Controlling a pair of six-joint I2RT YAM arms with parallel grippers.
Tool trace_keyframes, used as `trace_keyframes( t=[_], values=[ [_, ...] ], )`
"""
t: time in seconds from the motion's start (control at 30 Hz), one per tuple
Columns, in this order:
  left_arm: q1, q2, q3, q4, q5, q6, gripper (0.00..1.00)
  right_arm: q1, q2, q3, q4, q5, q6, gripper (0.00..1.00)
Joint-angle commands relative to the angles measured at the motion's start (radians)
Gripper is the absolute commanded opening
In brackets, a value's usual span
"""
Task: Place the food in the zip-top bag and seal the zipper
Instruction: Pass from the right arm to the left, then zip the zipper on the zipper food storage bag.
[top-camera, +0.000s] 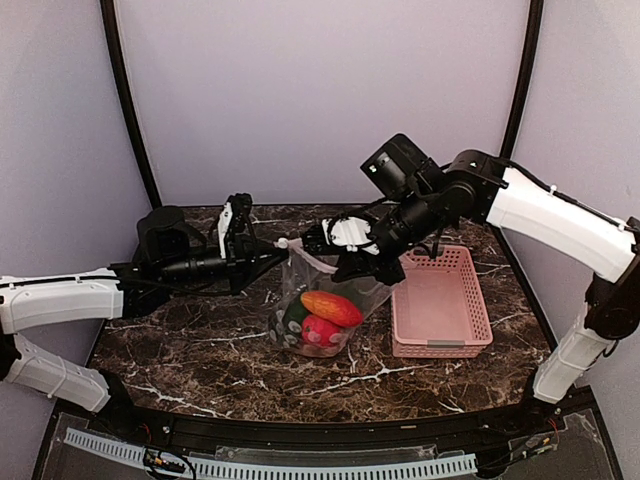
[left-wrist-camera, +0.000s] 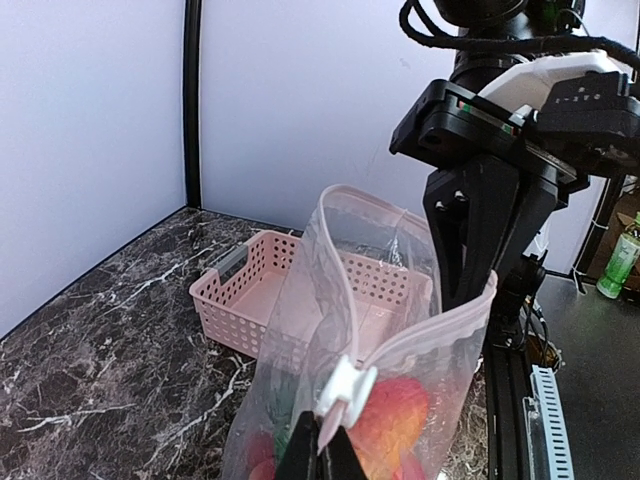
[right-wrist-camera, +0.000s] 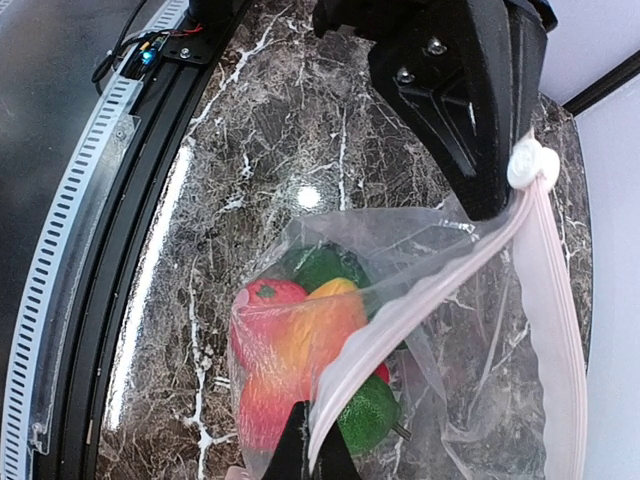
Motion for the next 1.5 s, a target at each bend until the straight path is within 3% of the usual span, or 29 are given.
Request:
trace_keyframes(
  t=[0.0,0.17,0.37,0.47,0.77,1.03,1.2,1.47],
  values=[
    [0.007,-0.052,0.01,0.004,0.021,0.0,0.01,-0.031,-0.016,-0.005,0.039,-0.002,0.01,0.0],
    [0.007,-0.087,0.03,-0.046,-0.017,-0.01,0.01,-0.065,0.003,0.004,0.07,0.095,0.042,0.0],
    [0.007,-0.116,0.13,-0.216,-0.098,0.018,0.01,-0.106,0.036,0.028,0.116,0.193,0.097,0.0],
    [0.008,-0.107,0.149,-0.269,-0.097,0.028,0.01,-0.107,0.057,0.059,0.113,0.211,0.109,0.14],
    [0.008,-0.124,0.165,-0.316,-0.143,0.001,0.01,-0.105,0.01,0.132,0.043,-0.036,0.067,0.33],
    [0.006,-0.123,0.171,-0.33,-0.149,0.003,0.01,-0.098,0.128,0.299,0.023,-0.134,0.109,0.34],
    [0.007,-0.125,0.17,-0.336,-0.139,0.006,0.01,-0.082,0.204,0.402,0.025,-0.167,0.12,0.42],
    [0.006,-0.13,0.178,-0.366,-0.12,0.034,0.01,-0.054,0.275,0.486,0.04,-0.216,0.13,0.45]
  ],
)
